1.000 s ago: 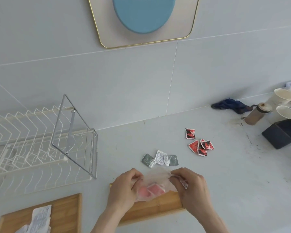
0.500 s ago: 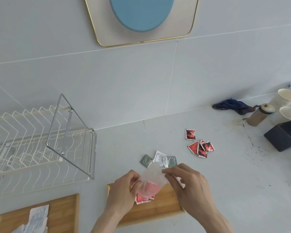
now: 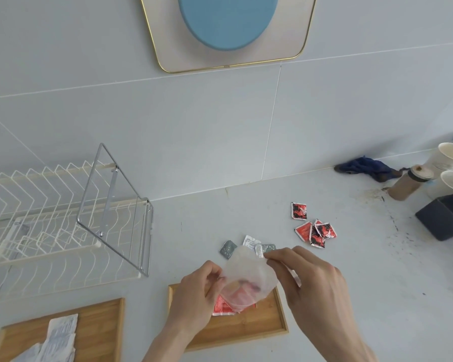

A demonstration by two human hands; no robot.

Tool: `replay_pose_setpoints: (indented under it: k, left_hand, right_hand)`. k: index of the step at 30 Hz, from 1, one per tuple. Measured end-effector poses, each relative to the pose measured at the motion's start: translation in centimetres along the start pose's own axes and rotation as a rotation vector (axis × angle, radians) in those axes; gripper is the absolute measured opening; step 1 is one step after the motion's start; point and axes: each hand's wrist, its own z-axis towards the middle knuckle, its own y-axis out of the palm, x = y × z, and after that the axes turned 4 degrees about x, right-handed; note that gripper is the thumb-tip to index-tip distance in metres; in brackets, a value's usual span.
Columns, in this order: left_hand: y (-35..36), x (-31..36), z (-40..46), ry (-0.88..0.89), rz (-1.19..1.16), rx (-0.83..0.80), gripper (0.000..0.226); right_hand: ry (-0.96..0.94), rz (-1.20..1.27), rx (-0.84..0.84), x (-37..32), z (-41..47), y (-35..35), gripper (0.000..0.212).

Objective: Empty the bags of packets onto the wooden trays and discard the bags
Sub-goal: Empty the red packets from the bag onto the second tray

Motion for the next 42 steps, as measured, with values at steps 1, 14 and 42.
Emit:
replay_pose_setpoints:
  k: [1, 14, 42]
  left_hand:
    - [-0.1, 0.1, -0.1, 0.006, -0.021, 0.010, 0.019]
    - [-0.7, -0.8, -0.6, -0.107, -0.319, -0.102, 0.077]
    - [-15.0, -15.0, -8.7, -0.684, -0.748, 0.250, 0.008]
  right_hand:
    - [0.005, 0.002, 0.010, -0.1, 0.1, 0.0, 0.008]
    - [0.264, 0.338, 0.046, 0.0, 0.9, 0.5, 0.018]
    - [0.825, 0.660, -0.664, -11.0, -3.1, 18.0, 0.012]
